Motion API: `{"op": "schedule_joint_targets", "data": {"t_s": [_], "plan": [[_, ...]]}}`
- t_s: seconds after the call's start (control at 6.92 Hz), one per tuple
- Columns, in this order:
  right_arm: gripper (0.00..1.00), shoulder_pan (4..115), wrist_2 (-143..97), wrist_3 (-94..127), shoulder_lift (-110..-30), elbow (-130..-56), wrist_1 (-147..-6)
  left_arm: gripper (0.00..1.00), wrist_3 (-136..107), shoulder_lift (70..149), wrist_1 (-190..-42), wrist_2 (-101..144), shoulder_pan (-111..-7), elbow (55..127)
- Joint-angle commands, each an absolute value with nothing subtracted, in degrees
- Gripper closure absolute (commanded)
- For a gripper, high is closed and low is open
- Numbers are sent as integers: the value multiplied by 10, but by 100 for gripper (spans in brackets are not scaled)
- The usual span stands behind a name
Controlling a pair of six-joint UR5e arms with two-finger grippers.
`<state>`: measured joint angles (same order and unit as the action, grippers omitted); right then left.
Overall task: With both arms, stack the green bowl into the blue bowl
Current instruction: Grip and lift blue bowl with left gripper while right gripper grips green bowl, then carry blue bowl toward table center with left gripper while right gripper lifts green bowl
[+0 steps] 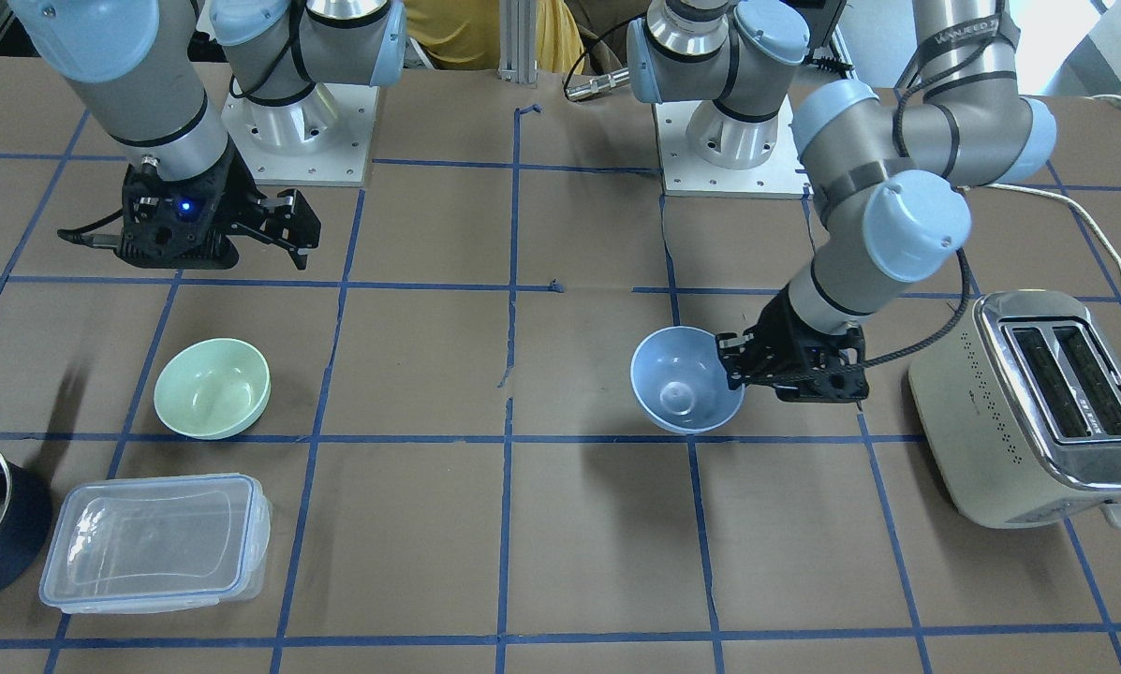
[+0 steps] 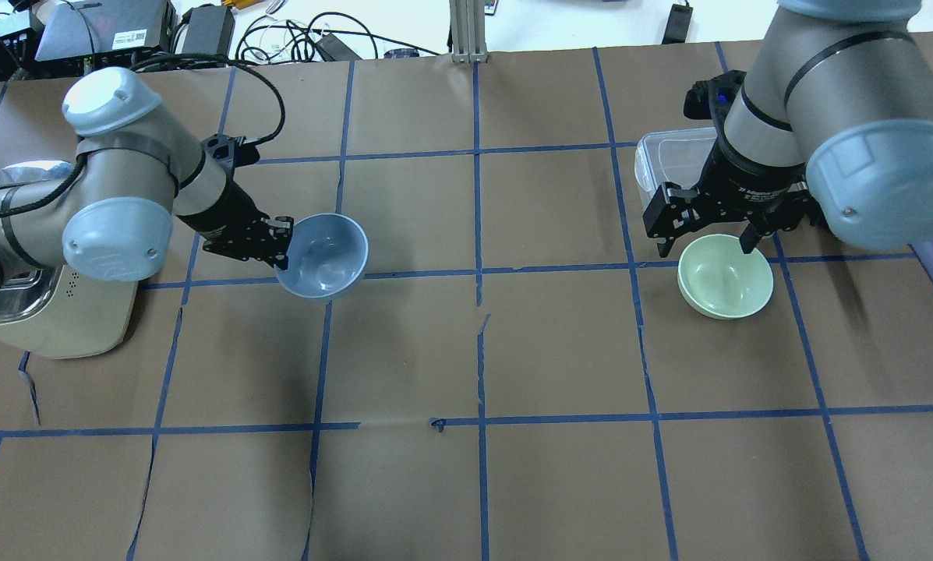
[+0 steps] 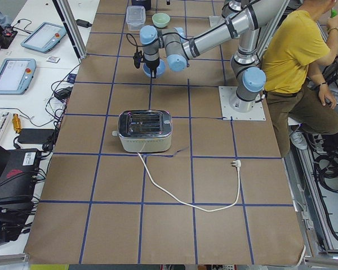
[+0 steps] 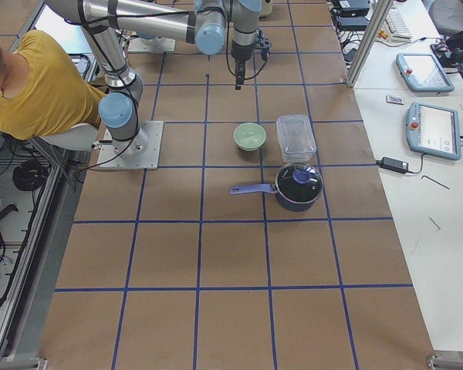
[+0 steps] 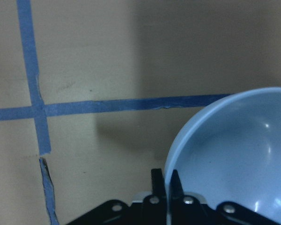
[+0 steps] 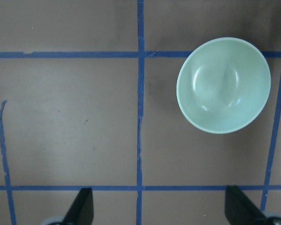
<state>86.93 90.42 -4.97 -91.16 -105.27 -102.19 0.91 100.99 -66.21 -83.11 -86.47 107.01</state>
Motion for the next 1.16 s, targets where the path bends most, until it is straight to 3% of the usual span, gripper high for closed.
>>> {"op": "schedule_joint_targets", "data": {"t_s": [0.0,0.58,1.01], "plan": [[0,825,908,-135,-856,-1103,-1177,100,-150,1027,-624,-824,-973,1053],[0,795,897,-189,-779,-1153,-1278,100,-199,1113,-467,-788,-1005,1043],[0,800,896,-199,-752,-1157,-1290,100,-229,1157,-437,-784,-1023,1039]]}}
